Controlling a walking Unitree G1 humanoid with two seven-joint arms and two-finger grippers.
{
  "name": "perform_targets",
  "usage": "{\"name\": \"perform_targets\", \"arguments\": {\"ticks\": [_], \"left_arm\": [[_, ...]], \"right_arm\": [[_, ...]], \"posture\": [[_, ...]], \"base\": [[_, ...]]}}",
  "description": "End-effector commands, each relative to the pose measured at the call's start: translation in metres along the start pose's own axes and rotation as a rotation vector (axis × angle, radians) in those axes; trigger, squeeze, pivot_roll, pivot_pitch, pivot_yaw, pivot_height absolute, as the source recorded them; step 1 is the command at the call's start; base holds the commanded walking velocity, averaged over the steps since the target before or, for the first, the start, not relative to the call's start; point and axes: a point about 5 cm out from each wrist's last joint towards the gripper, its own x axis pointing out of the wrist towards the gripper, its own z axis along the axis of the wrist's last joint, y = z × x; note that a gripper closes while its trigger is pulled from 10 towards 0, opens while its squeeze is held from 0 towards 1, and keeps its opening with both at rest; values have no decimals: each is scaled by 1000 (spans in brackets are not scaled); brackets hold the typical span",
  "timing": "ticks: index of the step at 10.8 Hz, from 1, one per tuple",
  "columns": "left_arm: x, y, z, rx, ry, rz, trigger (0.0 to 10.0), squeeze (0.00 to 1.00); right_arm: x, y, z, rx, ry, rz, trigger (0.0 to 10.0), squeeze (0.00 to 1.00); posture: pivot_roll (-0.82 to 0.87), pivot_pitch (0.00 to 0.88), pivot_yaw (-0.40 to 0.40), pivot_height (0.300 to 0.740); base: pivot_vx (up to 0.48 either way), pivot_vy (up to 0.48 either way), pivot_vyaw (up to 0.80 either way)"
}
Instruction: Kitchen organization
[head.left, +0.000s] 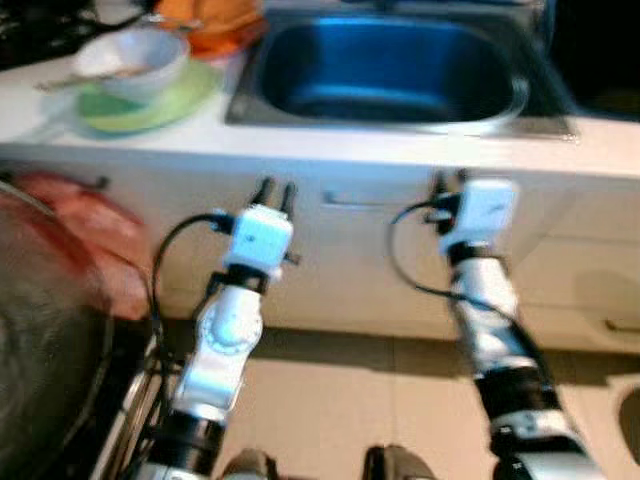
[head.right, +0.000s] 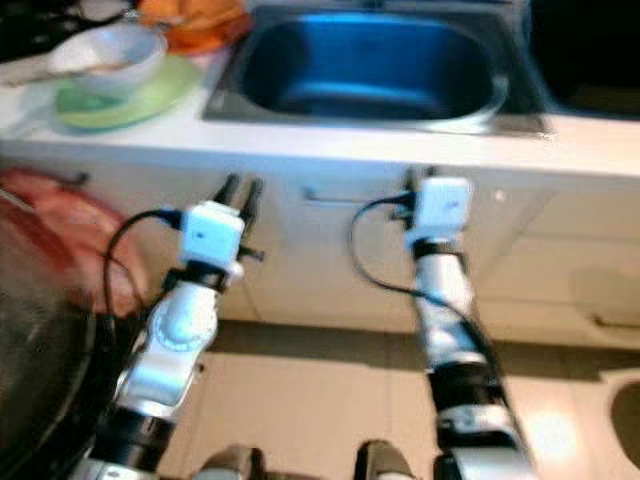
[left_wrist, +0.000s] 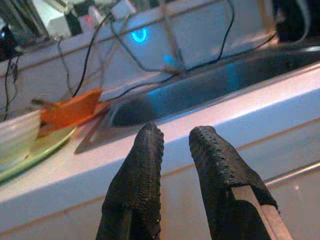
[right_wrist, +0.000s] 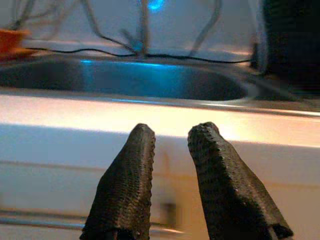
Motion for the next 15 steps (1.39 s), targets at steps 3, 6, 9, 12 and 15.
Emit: {"name": "perform_targets", "arguments": {"ticks": [3,6,9,12,15], "left_arm": [[-4,8,-3,8,7,29,10000,0],[-3,8,-3,5,10,27,10000,0],[-4,9,-4,-6,19,27,10000,0],[-4,9,-5,-9,24,28,10000,0],[-3,10,-5,-9,27,37,10000,0]], "right_arm": [[-1,10,1,7,-8,28,10000,0],[-1,10,1,13,-6,23,10000,0],[-1,10,0,26,0,20,10000,0],[-2,11,0,26,1,26,10000,0],[-2,11,-1,25,5,26,10000,0]], "posture": [[16,163,17,740],[14,163,19,740],[15,164,18,740],[13,154,20,740],[13,152,20,740]], "base": [[0,0,800],[0,0,800],[0,0,0],[200,0,0],[434,0,0]]}}
